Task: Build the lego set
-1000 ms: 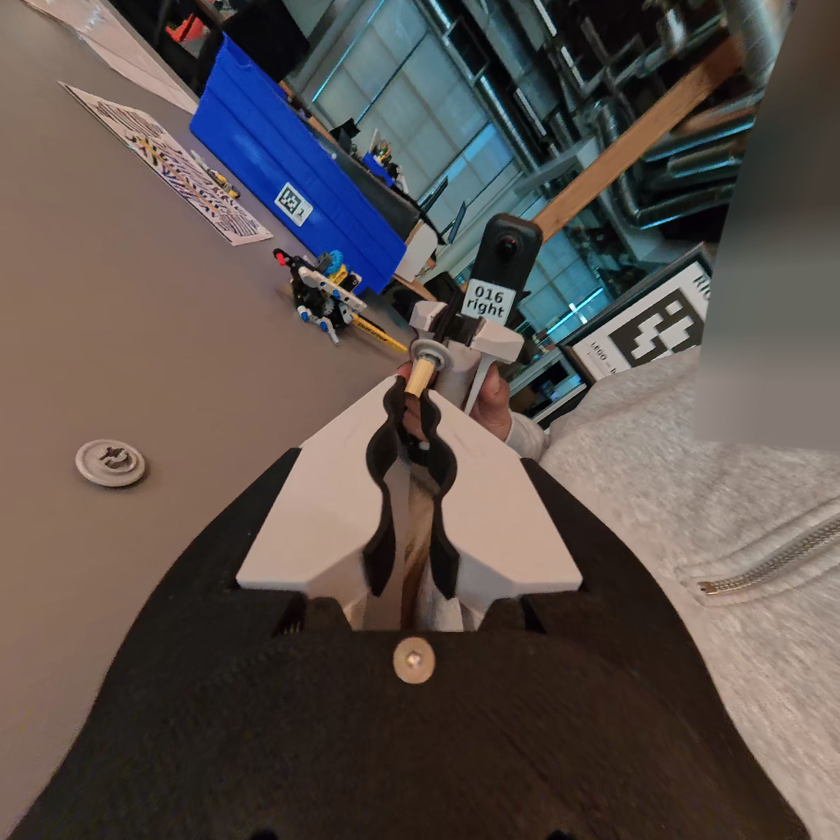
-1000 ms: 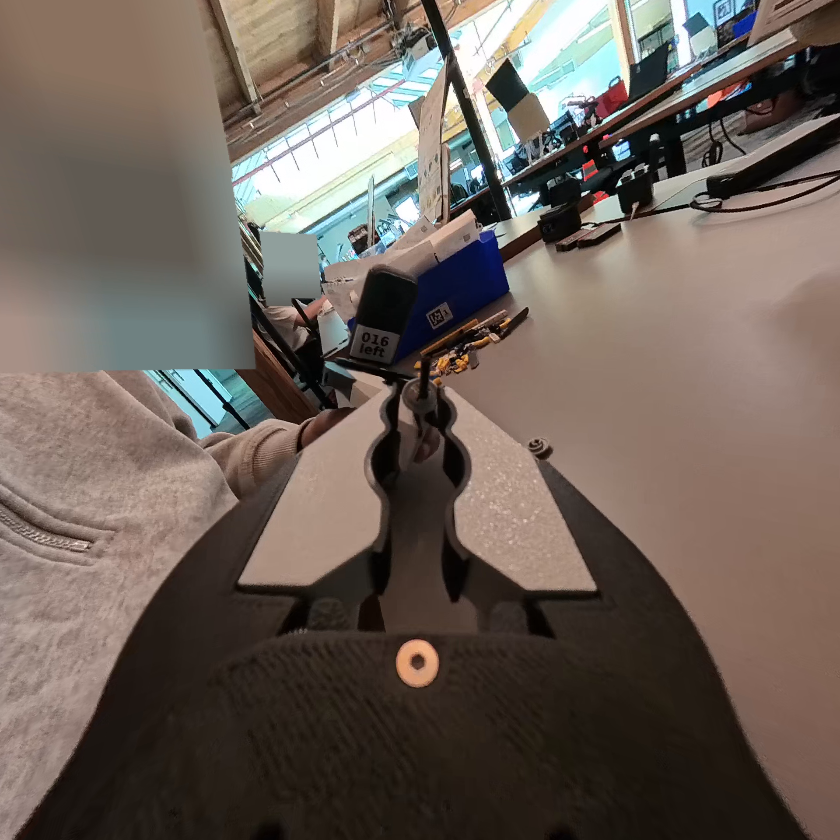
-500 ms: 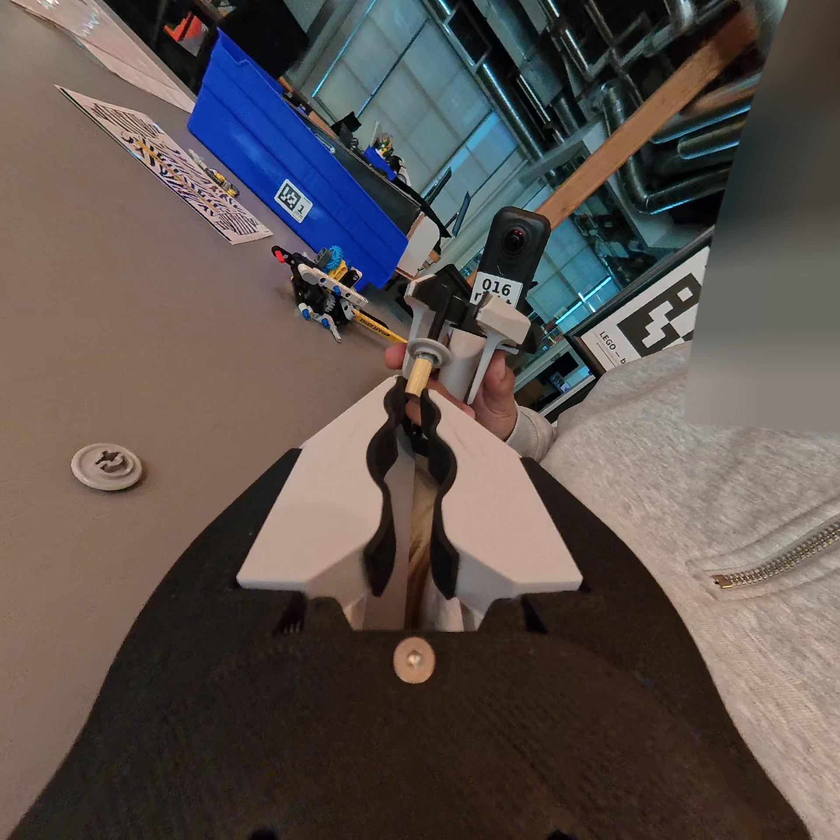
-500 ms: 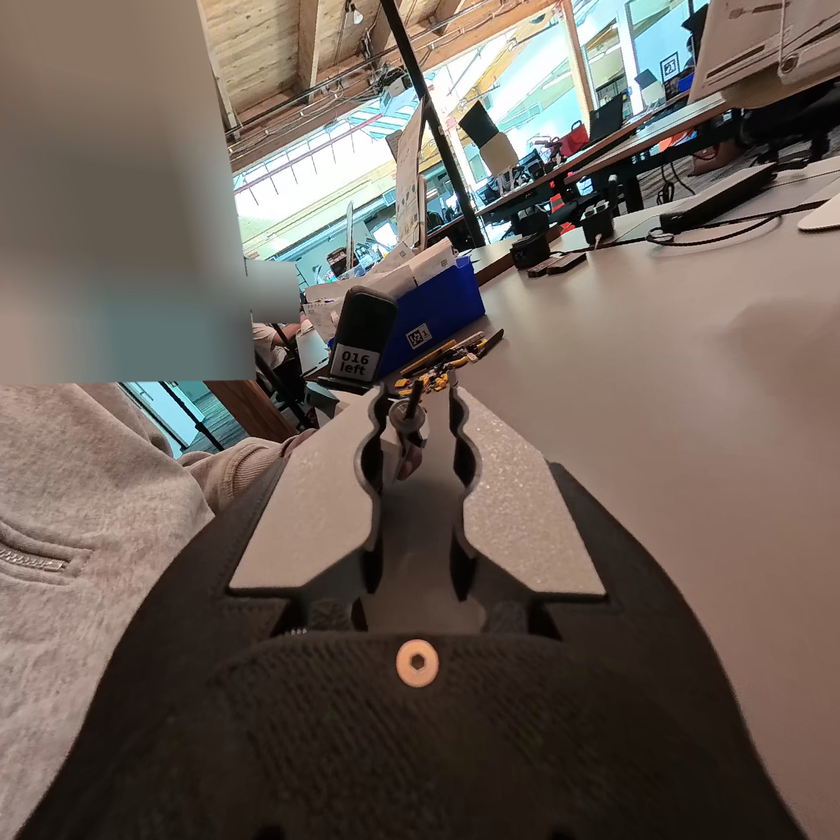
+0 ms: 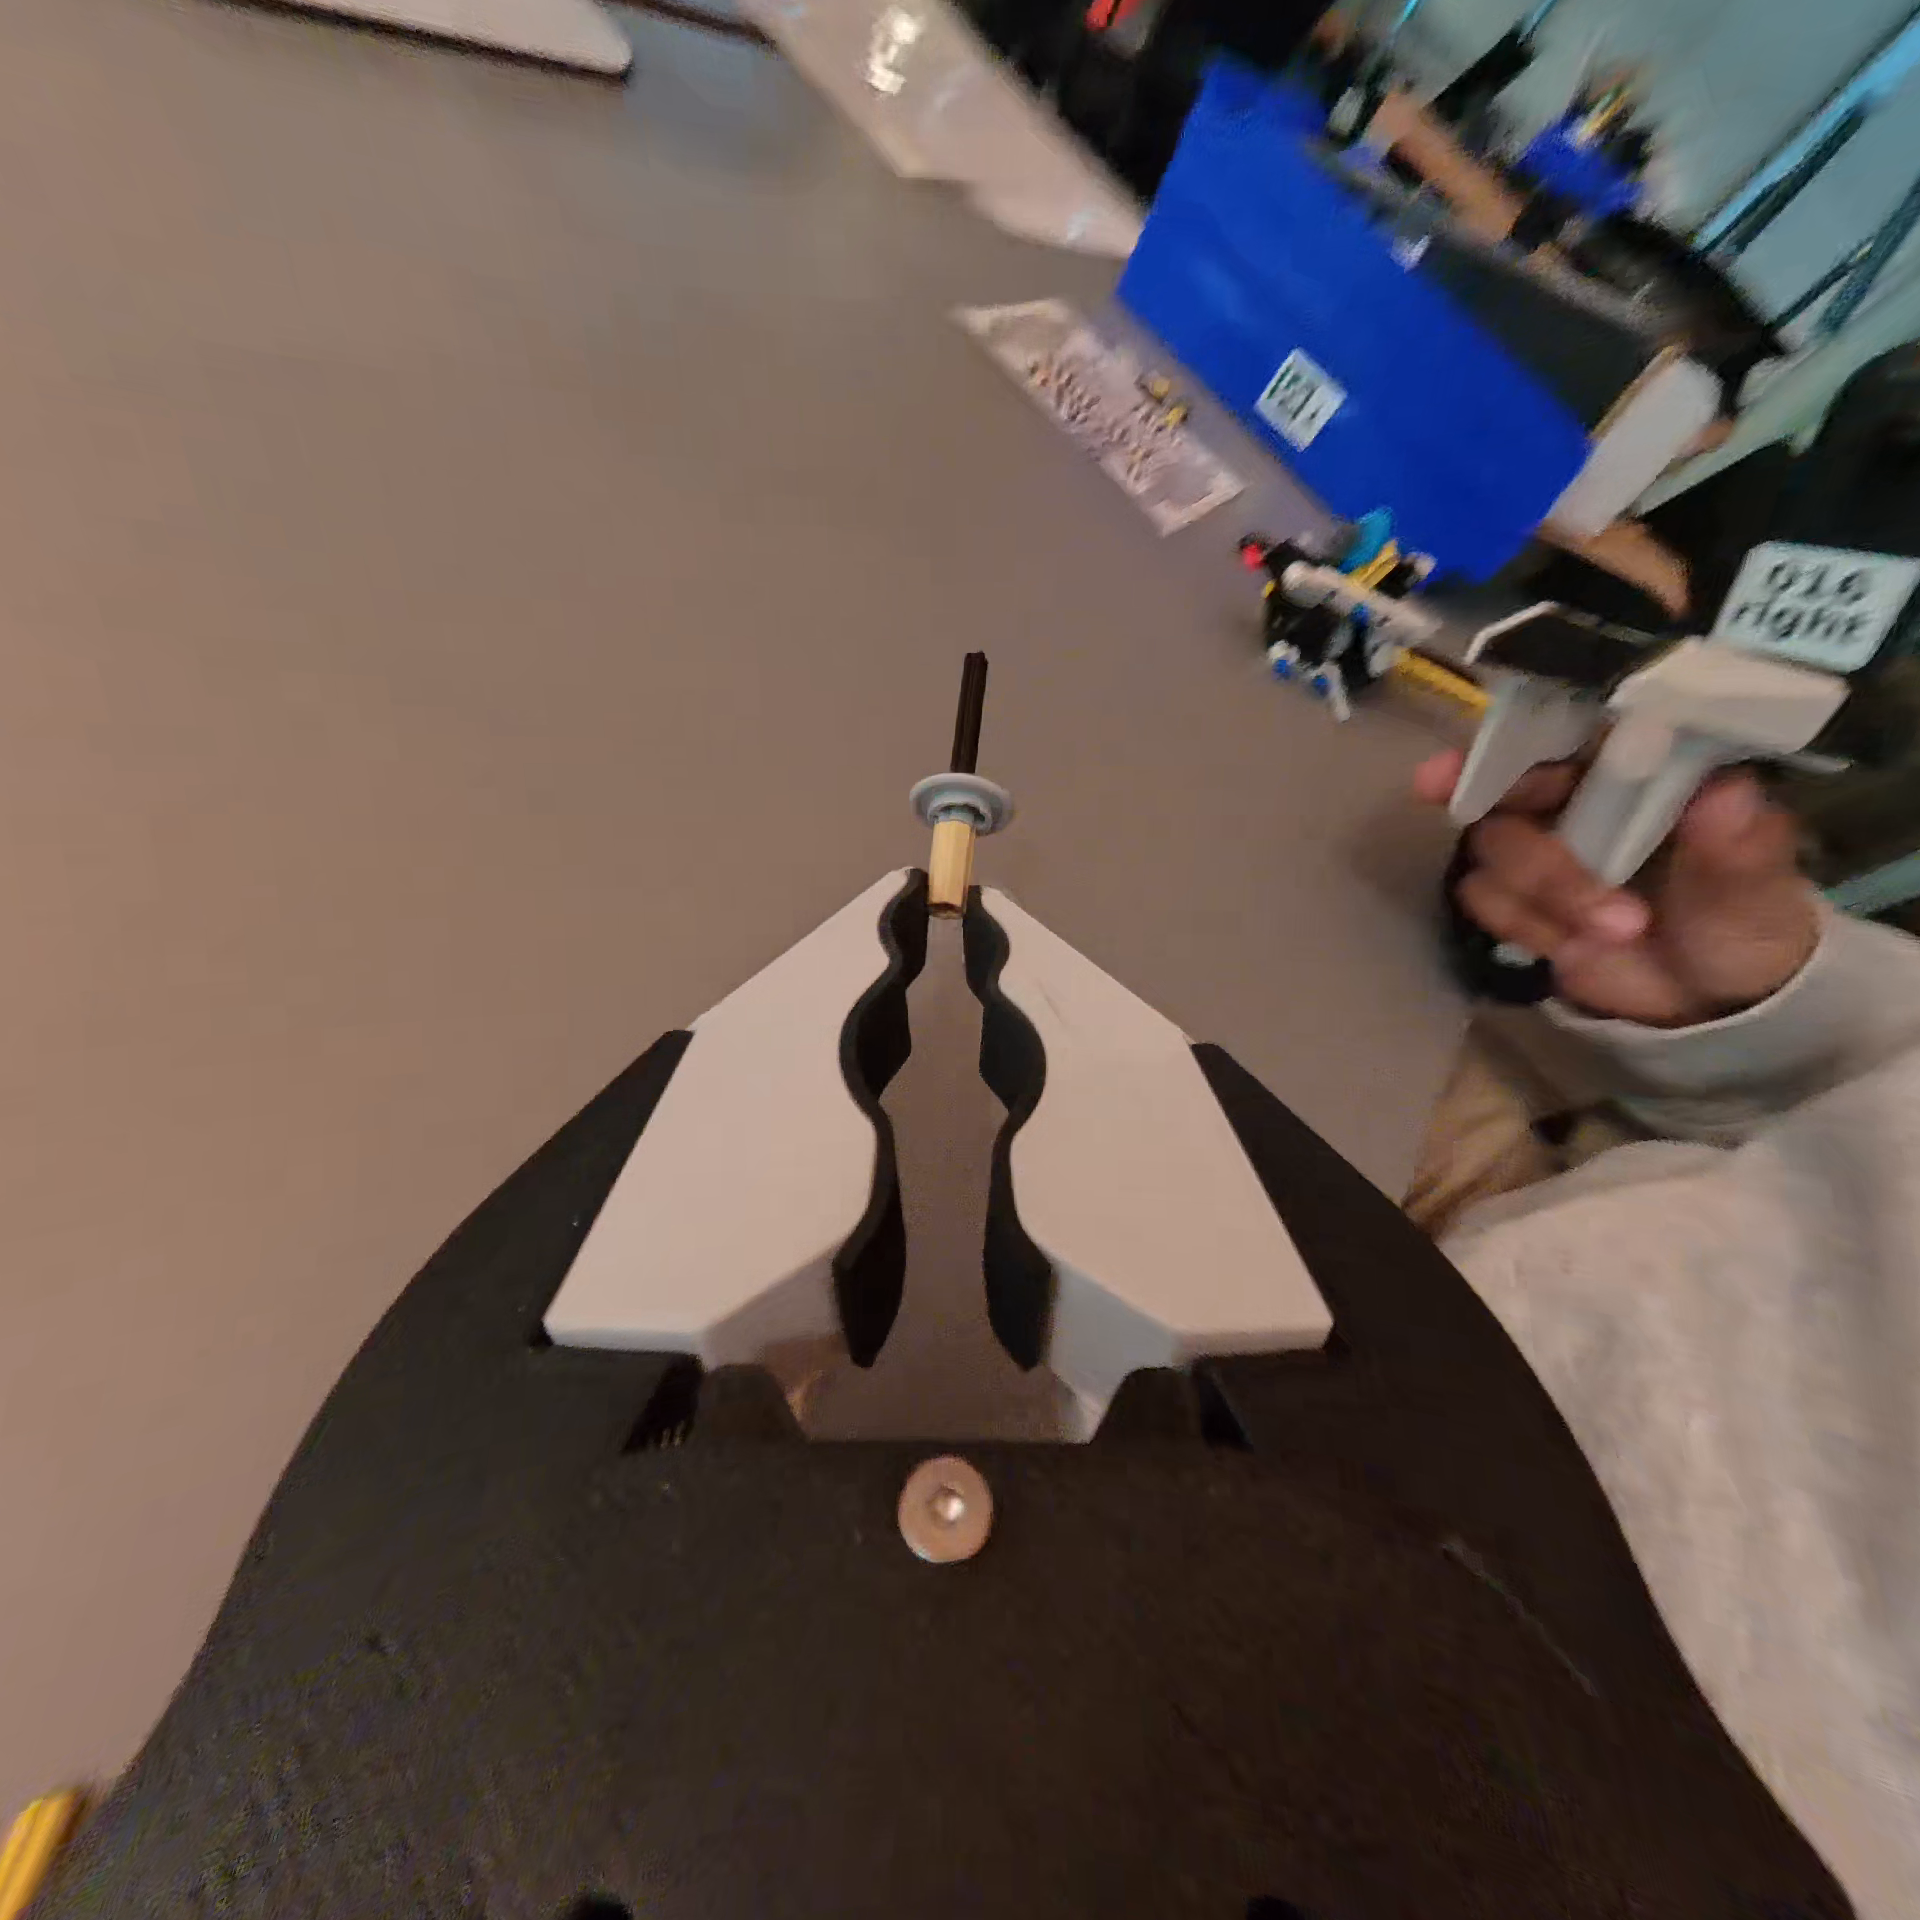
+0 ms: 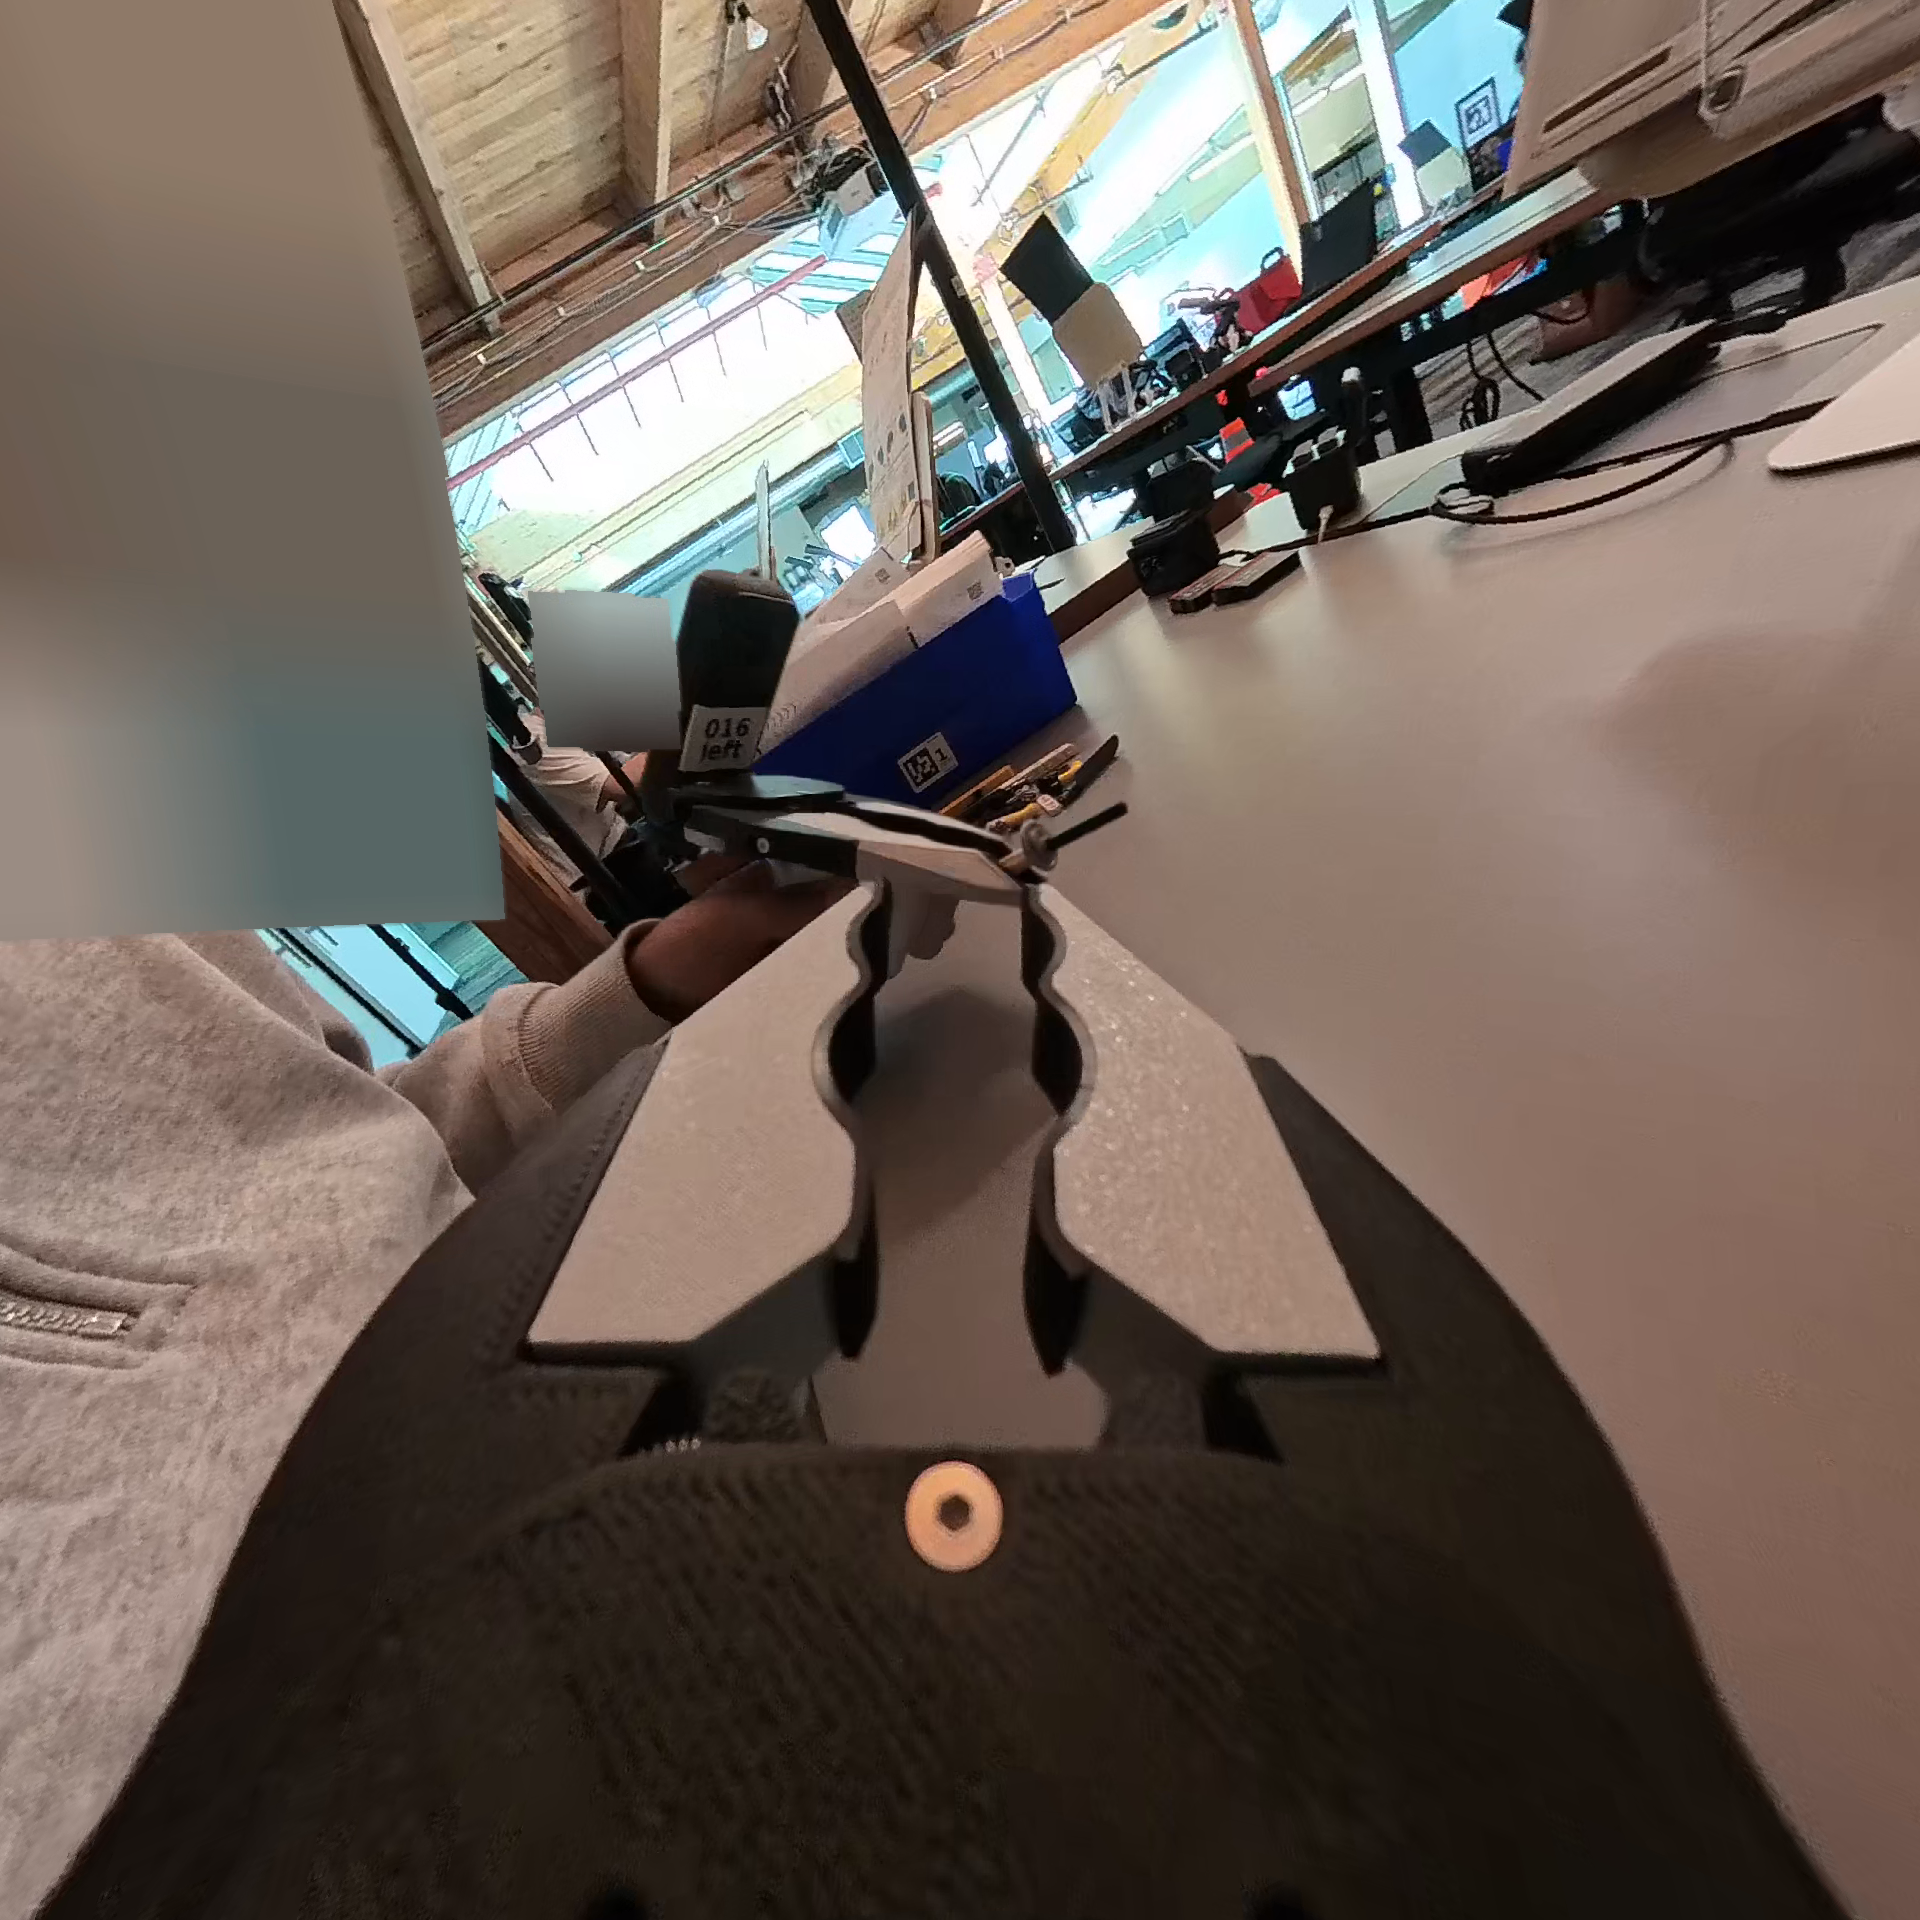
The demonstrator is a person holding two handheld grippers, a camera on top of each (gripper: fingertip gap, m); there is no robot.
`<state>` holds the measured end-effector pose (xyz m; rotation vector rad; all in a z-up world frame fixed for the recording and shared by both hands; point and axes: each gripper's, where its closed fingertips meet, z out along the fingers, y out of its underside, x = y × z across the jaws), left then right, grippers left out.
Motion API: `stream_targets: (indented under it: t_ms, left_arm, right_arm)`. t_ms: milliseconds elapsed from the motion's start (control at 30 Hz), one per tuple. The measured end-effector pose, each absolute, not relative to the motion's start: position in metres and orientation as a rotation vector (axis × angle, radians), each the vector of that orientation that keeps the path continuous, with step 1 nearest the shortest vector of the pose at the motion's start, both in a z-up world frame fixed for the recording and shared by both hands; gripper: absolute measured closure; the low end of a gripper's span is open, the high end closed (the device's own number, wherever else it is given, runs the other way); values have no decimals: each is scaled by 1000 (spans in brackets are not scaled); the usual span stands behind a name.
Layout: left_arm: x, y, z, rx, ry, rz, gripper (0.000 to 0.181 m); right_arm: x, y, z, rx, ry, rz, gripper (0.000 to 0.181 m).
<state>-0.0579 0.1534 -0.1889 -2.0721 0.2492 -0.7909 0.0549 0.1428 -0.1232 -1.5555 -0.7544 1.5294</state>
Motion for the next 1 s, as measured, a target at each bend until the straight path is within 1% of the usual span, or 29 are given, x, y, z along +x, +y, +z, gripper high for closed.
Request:
stream_targets:
  t_ms: [267,600,700,833,933,1000]
  left_arm:
    - [-43,146,-197,-2109,398,-724,178]
    - [-3,133,-174,-1915,461,-1024,178]
    - [7,130,-163,-1830,472,-1061,178]
    - [23,124,-140,-1646,561,-909,178]
    - [35,119,-137,-1590,650,-778,178]
    - [39,116,-138,-1575,681,-742,178]
  right_arm:
    - [55,146,-130,-1596,-753,1522,158]
    - [39,129,-148,-1595,-1008,1215,158]
    - [40,130,-140,-1607,-907,1322,156]
    - [45,134,-131,-1631,-745,1541,155]
    - [47,131,-121,-1594,-695,1642,160]
    - [49,128,-116,-1569,-669,1713,170]
